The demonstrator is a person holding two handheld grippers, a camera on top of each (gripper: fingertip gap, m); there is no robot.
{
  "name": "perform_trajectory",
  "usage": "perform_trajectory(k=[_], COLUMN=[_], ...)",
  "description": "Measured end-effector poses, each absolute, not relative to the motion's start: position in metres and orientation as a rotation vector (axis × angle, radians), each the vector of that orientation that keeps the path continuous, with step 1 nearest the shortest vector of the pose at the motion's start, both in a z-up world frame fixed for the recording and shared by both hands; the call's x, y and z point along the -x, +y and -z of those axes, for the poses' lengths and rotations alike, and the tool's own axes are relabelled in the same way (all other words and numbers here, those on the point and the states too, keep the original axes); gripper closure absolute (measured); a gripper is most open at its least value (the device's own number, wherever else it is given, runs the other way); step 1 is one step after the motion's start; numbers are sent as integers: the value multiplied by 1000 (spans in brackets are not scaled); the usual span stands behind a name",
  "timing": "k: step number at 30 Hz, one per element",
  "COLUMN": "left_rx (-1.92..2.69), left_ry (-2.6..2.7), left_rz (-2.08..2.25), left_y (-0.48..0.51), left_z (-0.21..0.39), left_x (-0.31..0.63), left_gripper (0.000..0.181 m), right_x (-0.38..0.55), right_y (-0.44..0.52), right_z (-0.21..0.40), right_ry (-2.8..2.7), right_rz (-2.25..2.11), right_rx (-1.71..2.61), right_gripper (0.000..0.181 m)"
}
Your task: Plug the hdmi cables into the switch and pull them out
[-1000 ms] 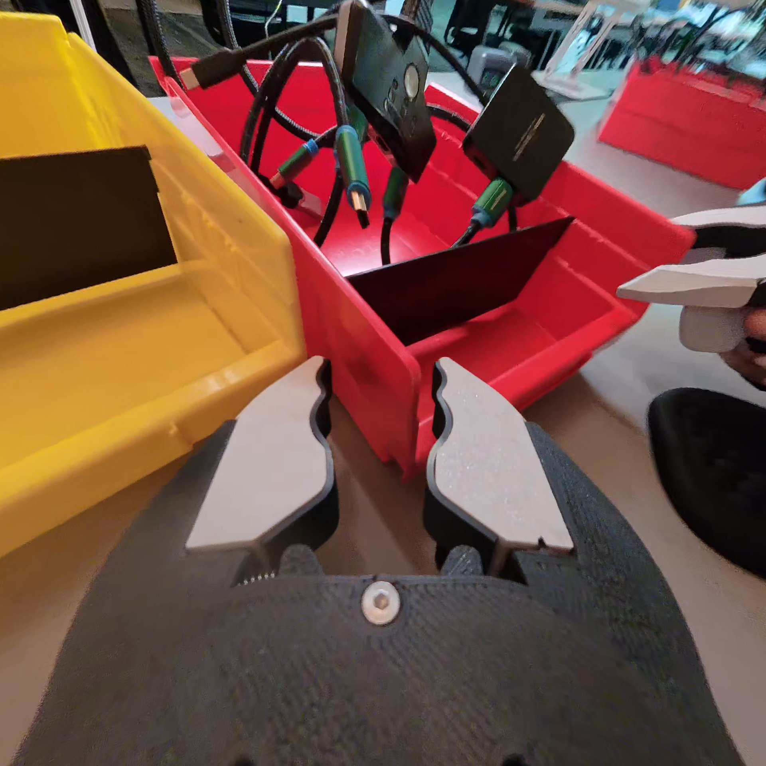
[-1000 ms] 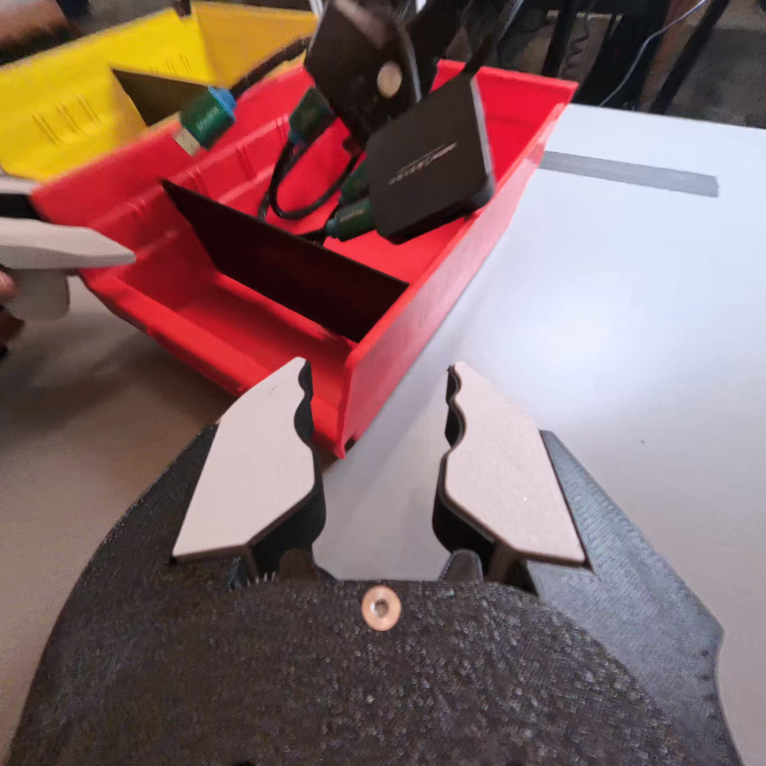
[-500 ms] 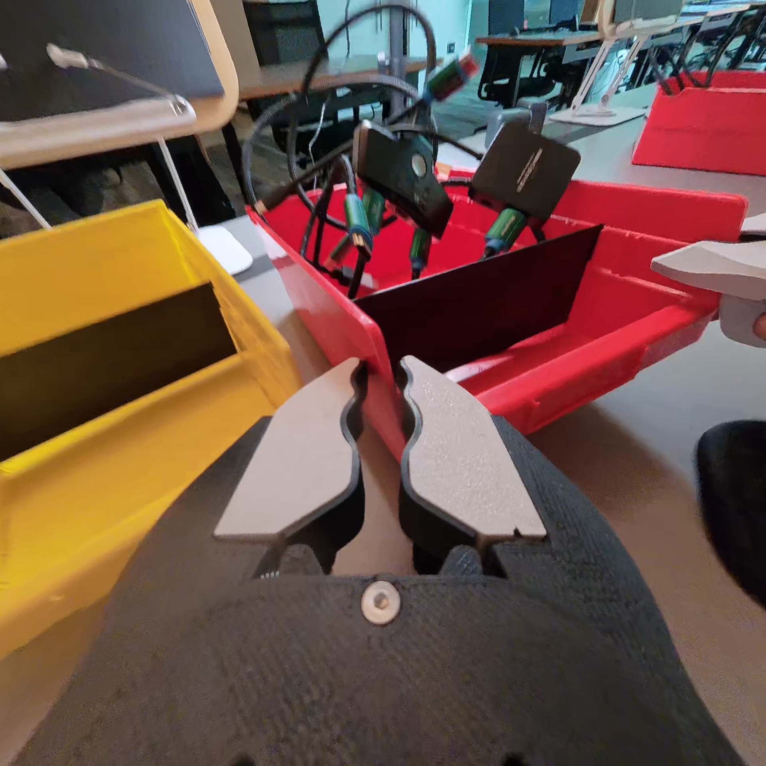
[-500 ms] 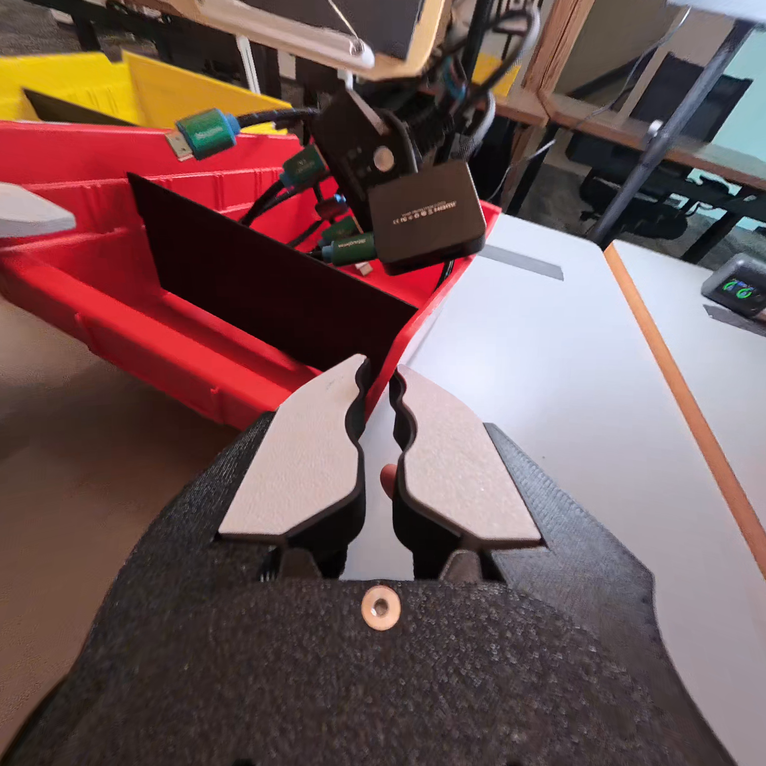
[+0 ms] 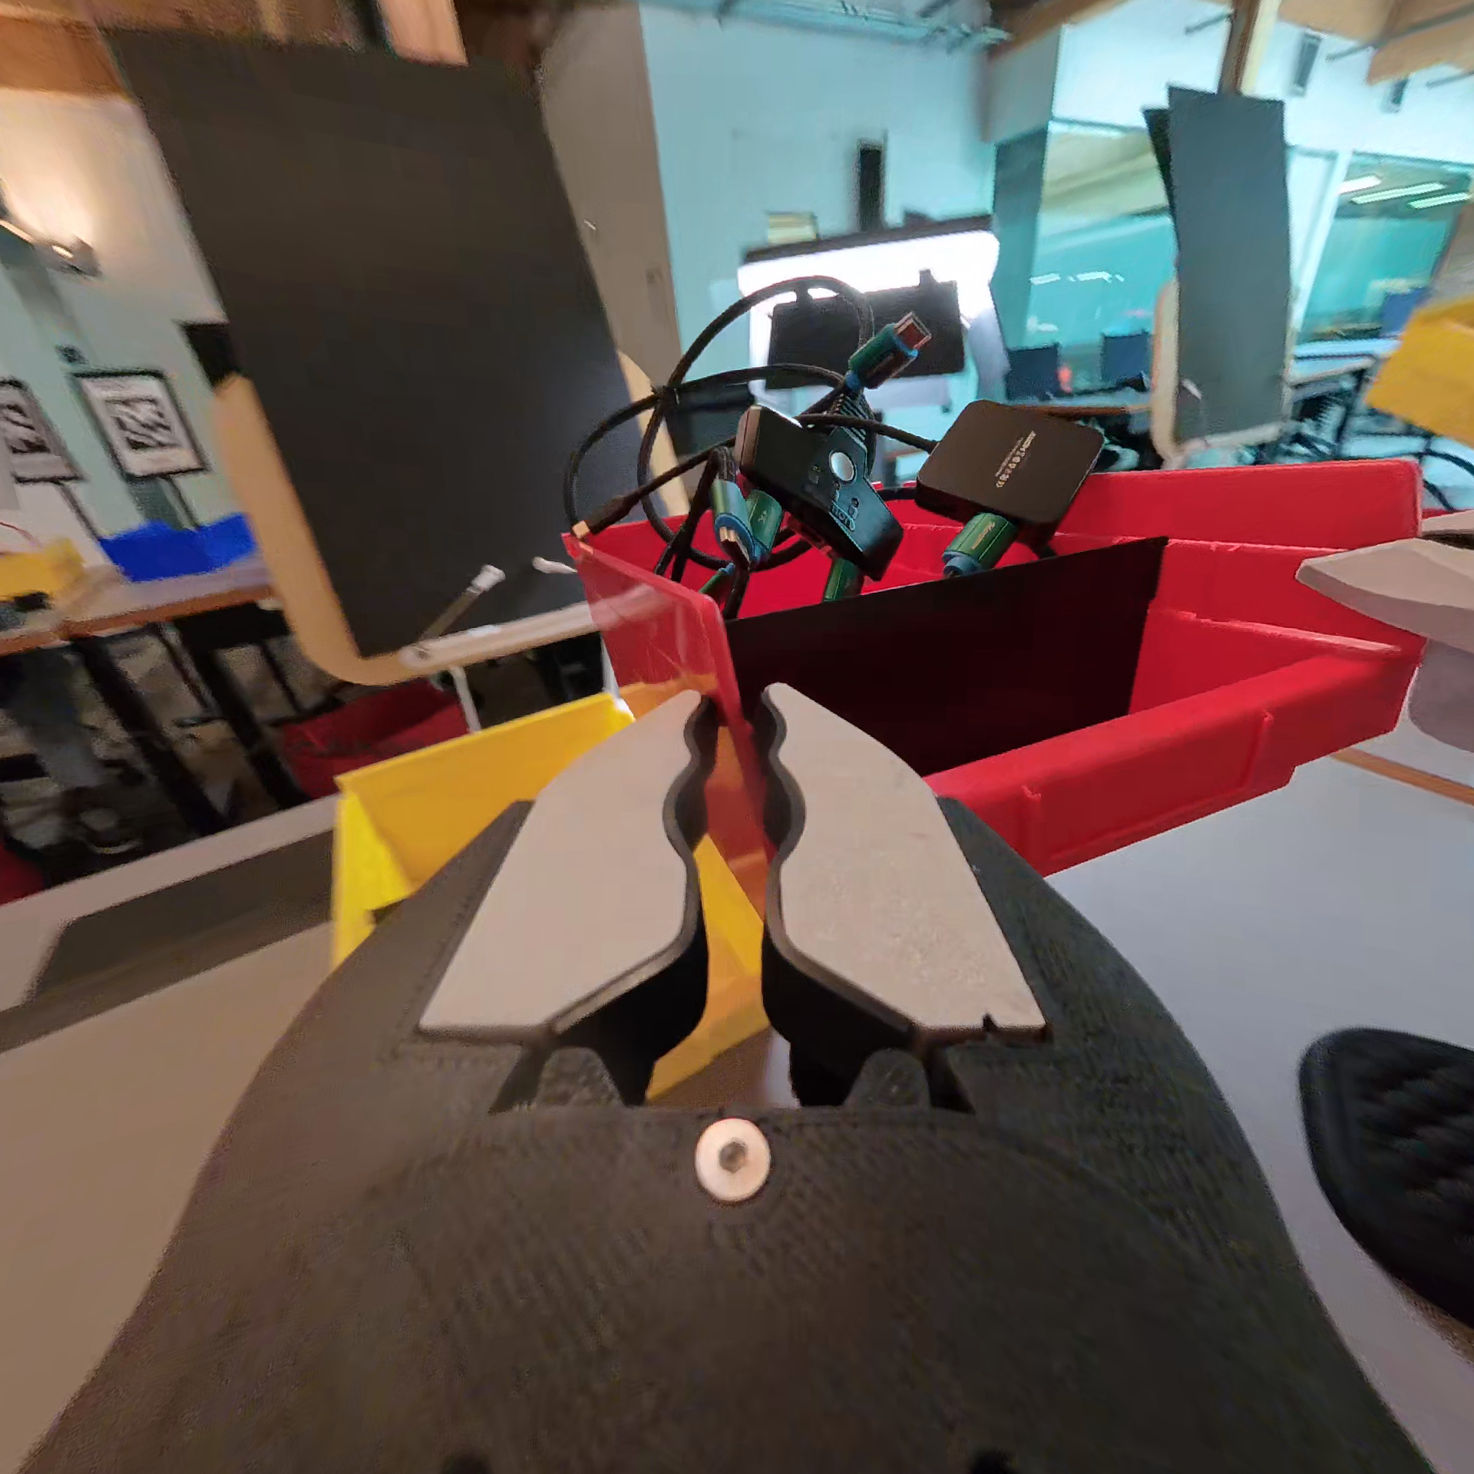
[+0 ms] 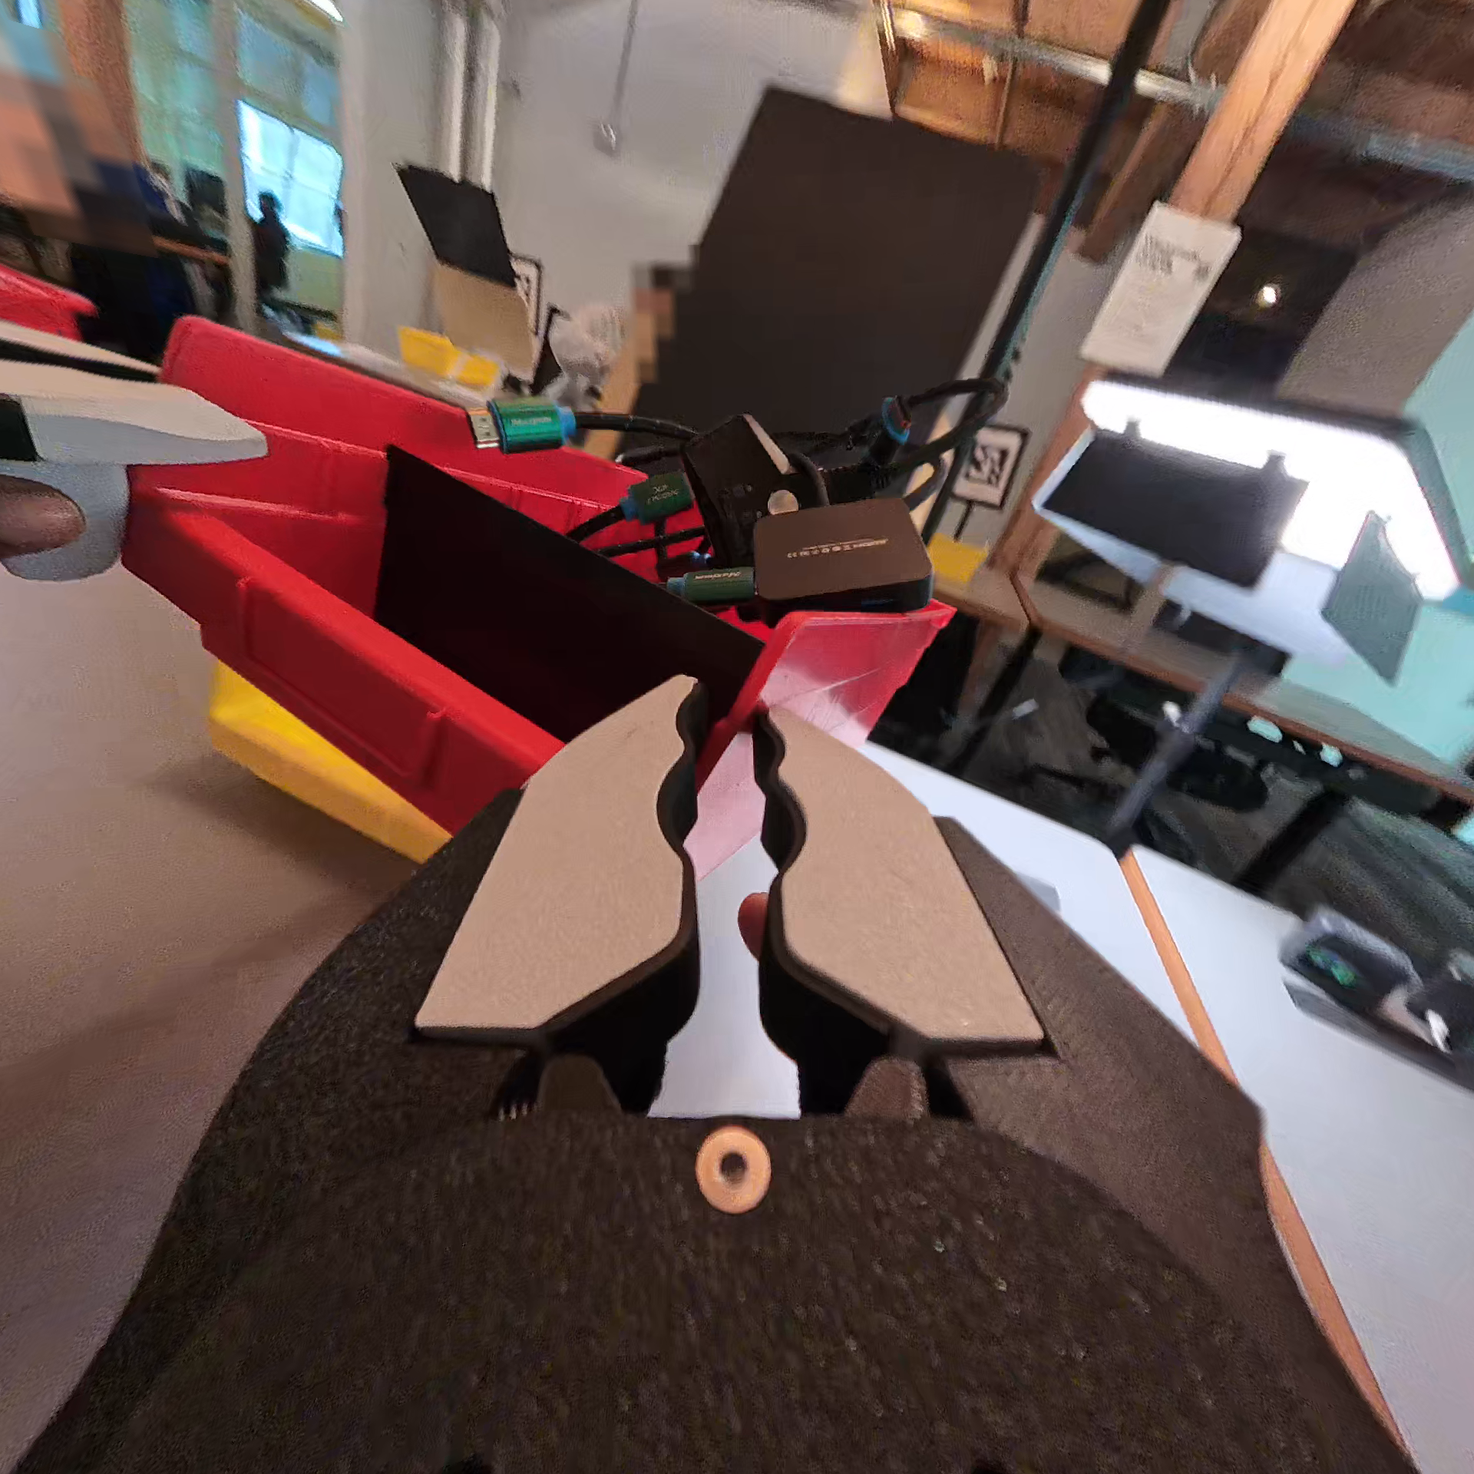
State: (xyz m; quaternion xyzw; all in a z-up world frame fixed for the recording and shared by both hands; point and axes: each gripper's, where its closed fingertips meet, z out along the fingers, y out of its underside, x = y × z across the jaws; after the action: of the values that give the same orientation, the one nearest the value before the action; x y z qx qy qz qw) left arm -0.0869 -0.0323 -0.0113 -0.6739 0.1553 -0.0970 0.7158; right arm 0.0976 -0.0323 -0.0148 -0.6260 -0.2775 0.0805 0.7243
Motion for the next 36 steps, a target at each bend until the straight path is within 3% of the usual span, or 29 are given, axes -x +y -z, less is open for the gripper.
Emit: perform_trajectory(k=[9, 18, 24, 32, 36], left_rx=[1405, 1509, 1620, 1730, 1862], left_ry=[74, -113, -190, -279, -175], left_rz=[-45, -157, -113, -60, 30], left_y=[-102, -141, -126, -97, -81], left_z=[-31, 41, 126, 180, 197], left_x=[256, 382, 416, 425, 415], left_gripper=[173, 173, 173, 174, 159], right_x=[77, 222, 253, 258, 246], right_y=[-47, -52, -42, -23, -22], right_z=[-32, 41, 126, 188, 191], right_ry=[-808, -948, -991, -1114, -1159], right_rz=[-391, -581, -586, -555, -593], right_rx=[1168, 1232, 1373, 1581, 1610], right_gripper=[169, 170, 169, 167, 156])
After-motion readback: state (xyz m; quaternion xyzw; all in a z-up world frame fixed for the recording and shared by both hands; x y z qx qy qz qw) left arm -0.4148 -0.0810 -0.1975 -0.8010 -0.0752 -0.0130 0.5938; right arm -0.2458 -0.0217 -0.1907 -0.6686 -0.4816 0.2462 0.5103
